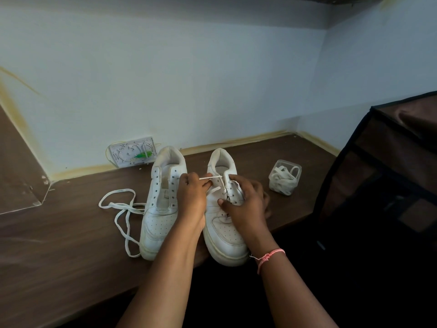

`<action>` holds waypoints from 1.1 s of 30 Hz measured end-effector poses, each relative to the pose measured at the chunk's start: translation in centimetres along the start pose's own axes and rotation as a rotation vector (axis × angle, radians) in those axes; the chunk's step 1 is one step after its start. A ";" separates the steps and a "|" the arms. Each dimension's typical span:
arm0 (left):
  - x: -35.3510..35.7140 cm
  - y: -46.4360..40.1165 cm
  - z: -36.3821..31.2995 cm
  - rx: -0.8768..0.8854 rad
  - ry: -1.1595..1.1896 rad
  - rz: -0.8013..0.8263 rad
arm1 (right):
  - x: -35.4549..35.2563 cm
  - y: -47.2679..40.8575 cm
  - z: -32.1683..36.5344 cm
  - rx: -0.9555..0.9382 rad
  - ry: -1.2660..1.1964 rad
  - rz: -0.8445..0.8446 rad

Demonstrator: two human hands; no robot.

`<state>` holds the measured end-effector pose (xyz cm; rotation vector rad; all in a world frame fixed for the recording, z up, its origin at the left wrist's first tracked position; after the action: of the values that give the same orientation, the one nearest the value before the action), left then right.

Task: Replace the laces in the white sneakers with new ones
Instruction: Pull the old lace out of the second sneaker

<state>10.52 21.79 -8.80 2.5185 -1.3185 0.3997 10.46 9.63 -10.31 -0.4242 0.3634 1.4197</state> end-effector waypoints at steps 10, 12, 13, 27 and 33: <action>-0.2 1.2 -3.0 0.434 -0.574 -0.012 | -0.3 -0.3 0.1 -0.043 0.049 -0.062; -1.3 1.4 -4.4 0.706 -0.841 -0.196 | -0.8 -0.8 -0.1 -0.086 0.089 -0.132; -1.9 1.3 -4.8 0.785 -0.994 -0.281 | -1.0 -1.0 -0.2 -0.112 0.120 -0.181; 1.4 0.9 0.7 0.721 -1.360 0.370 | -0.3 -0.7 -0.1 -0.394 0.383 -0.335; 1.3 -0.9 -0.4 0.766 -1.184 0.370 | -0.2 -0.7 -0.3 -0.361 0.451 -0.328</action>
<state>11.90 21.44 -8.08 3.2474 -2.3947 -0.8684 11.09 9.22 -10.41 -1.0597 0.3780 1.0578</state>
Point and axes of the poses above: each hand's wrist, its own y-axis away from the middle knuckle, its own x-axis out of the palm, z = x × y, the point moved 2 cm from there along -y, towards the middle knuckle, and after that the axes turned 6 degrees about x, right-handed, at the moved point
